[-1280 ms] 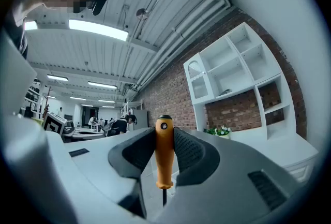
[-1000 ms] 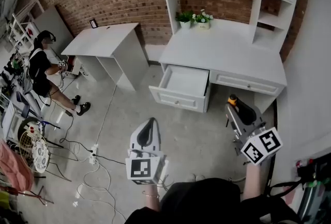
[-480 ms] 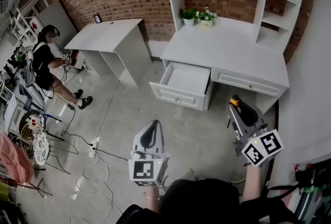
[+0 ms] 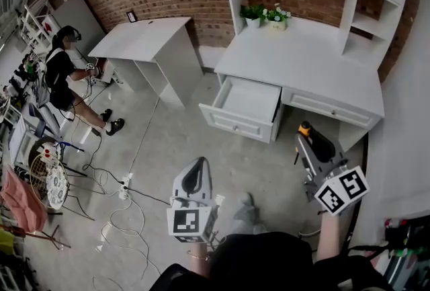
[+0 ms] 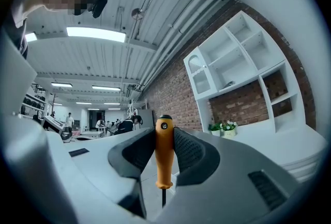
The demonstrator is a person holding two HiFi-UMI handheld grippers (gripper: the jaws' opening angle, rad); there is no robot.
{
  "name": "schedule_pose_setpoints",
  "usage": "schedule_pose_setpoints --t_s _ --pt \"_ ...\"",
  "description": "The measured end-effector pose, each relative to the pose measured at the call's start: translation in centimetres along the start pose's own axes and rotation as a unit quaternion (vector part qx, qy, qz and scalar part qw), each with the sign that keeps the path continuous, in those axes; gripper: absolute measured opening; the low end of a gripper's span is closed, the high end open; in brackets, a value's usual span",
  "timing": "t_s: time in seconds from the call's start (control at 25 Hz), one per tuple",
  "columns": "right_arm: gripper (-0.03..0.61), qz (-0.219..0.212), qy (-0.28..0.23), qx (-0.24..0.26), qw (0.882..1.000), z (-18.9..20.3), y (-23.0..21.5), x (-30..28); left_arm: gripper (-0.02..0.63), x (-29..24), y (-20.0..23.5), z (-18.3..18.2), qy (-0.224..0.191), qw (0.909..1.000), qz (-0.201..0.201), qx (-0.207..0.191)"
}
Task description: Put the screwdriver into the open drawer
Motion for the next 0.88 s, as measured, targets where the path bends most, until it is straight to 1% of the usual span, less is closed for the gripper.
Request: schedule_pose_setpoints --t_s 0.24,0.48,0.64,0.88 --pt "0.114 -0.004 0.005 0.0 1.0 0.5 -1.8 -3.6 0.008 -3.8 1.7 0.2 -0.002 1.0 0.003 0.007" --pt "0.115 0.003 0.009 0.003 1.0 0.4 -3.9 -8.9 0.009 -9.3 4.9 -0.4 -0.005 0.9998 0.012 0.012" --pt "0.115 0.015 0.004 -0.003 1.0 0.2 -5.2 -11.8 0.008 -13.1 6.8 -1.1 -0.011 0.9995 0.028 0.012" --pt "0.114 0.029 0.009 -0.001 1.0 0.4 -6.4 -15.9 0.009 -17.8 9.3 -1.3 -0.014 0.9984 0.053 0.015"
Point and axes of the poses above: the fingertips, and each gripper's own axes: x backward along the fingers, y to its left, z out of its underside, the point moved 8 cm from there along x, backward along the fingers, and after that the axes turned 4 degrees about y, right-handed, at the moved point
